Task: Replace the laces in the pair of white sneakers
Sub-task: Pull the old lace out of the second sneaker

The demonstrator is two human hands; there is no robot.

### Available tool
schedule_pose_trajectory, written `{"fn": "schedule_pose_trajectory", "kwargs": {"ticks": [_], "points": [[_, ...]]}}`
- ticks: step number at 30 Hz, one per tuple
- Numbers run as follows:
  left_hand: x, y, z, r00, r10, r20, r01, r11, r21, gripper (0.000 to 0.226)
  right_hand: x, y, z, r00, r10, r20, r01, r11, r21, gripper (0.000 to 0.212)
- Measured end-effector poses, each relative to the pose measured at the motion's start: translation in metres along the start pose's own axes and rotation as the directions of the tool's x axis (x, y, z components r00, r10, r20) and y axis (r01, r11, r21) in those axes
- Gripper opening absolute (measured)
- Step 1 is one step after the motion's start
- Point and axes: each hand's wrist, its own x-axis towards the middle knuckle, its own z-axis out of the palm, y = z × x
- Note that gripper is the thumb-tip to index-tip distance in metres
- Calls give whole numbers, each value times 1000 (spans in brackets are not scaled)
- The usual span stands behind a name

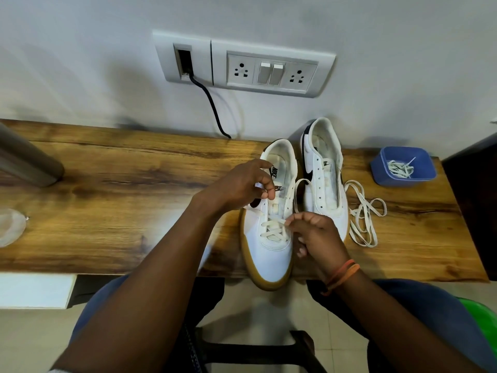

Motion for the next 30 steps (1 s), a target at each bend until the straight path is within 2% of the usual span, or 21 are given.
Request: {"fn": "schedule_pose_trajectory", "kwargs": {"ticks": [1,3,5,6,8,9,11,13,15,17,18,21,23,25,26,28,30], "points": [[0,0,0,1000,-2,4,2,1000,-12,23,-3,-1,-5,997,75,10,-75,990,123,15],[0,-2,-1,1000,-6,13,7,999,-32,22,-8,0,-10,993,116,34,-119,982,148,13],[-1,-2,-2,1000,-12,19,13,998,-55,21,-11,1,-9,999,-37,23,40,993,-112,10],[-1,-2,-3,1000,-14,19,15,998,-66,20,-11,1,-7,985,-170,19,169,943,-287,6],[0,-2,-2,1000,-19,13,20,997,-74,19,-6,1,1,918,-387,89,369,747,-554,9],[0,-2,-2,1000,-22,11,23,997,-78,20,-3,0,5,887,-440,137,425,665,-613,12],[0,-3,-1,1000,-21,11,22,996,-87,20,3,-1,12,861,-474,183,470,606,-641,16],[1,-4,0,1000,-19,14,20,996,-82,19,6,-1,14,852,-492,176,490,634,-599,19],[2,-5,0,999,-28,19,30,996,-82,19,3,-3,13,884,-459,88,448,779,-438,13],[3,-6,0,999,-36,23,38,995,-97,19,-7,-8,8,951,-308,26,306,931,-196,8],[3,-6,0,999,-38,23,40,994,-104,19,-12,-9,4,978,-205,32,207,973,-107,8],[2,-5,-1,999,-39,13,40,995,-87,18,-22,-13,-10,992,41,122,-41,999,-2,12],[1,-4,-1,999,-34,11,35,996,-83,18,-23,-18,-15,985,88,147,-86,996,-21,8],[1,-2,0,999,-29,16,31,996,-80,19,-19,-21,-11,994,10,111,3,994,-113,10],[1,-2,1,999,-28,16,30,996,-79,21,-15,-20,-8,994,-75,80,90,973,-211,10],[2,-1,1,1000,-26,13,27,997,-76,22,-7,-17,0,969,-239,65,244,879,-409,13],[2,0,2,1000,-24,9,24,998,-62,21,1,-13,7,925,-364,109,365,771,-521,16]]}}
